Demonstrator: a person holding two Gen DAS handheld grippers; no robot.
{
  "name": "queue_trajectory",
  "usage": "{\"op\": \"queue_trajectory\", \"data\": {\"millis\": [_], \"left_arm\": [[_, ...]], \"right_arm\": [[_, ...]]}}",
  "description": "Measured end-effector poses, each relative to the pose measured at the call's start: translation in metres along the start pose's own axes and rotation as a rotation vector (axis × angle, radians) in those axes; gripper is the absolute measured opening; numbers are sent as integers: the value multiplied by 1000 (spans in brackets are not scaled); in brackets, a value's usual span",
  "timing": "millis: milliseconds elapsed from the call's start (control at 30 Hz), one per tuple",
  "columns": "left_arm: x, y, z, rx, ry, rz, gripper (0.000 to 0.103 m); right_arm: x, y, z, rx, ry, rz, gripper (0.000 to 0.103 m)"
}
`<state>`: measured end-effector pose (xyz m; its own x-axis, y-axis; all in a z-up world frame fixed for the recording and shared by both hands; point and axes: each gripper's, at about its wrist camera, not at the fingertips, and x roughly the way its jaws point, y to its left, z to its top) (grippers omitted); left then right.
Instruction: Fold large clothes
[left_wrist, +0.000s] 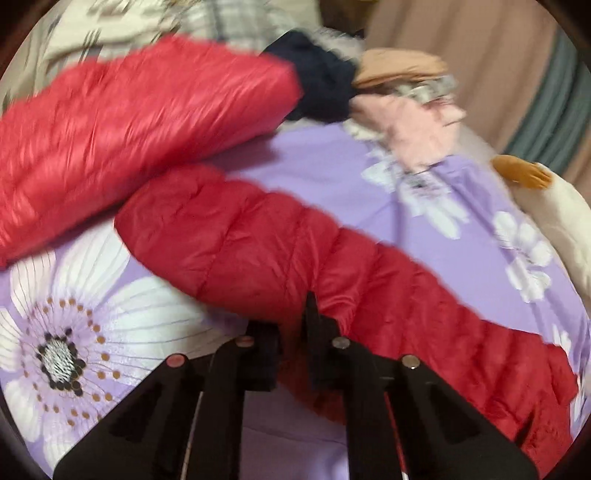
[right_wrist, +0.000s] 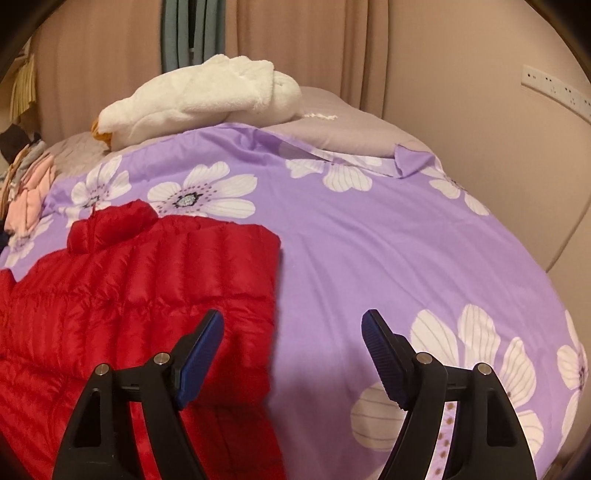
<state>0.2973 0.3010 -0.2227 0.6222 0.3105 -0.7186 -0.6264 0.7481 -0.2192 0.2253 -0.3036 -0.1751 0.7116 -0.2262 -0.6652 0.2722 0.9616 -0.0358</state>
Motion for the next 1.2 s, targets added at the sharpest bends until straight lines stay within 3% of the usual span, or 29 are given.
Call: {"op": "queue_trajectory", "data": {"millis": [167, 300, 500, 633, 767, 867, 967, 1200], "left_arm": [[-51, -48, -1, 164, -115, -51, 9], [-91, -102, -13, 284, -186, -161, 9], [-115, -171, -72, 495, -184, -223, 9], [-122, -195, -121, 557, -112, -295, 10], [-129, -217, -165, 708, -81, -314, 16], [-133, -218, -178, 717, -27, -353, 27], [-138, -206, -172, 647, -4, -376, 60], [-162, -171, -151, 549, -104, -311, 64]], "right_arm": [[-12, -12, -1, 37, -20, 15, 77], [-24, -20, -1, 57, -32, 28, 77], [-34, -31, -2, 79, -47, 34, 77], [-31, -35, 0, 97, -35, 33, 77], [-28, -38, -3, 123, -17, 46, 77], [-27, -41, -5, 143, 5, 71, 77], [-27, -39, -5, 144, 21, 91, 77], [-32, -7, -2, 69, 17, 132, 77]]}}
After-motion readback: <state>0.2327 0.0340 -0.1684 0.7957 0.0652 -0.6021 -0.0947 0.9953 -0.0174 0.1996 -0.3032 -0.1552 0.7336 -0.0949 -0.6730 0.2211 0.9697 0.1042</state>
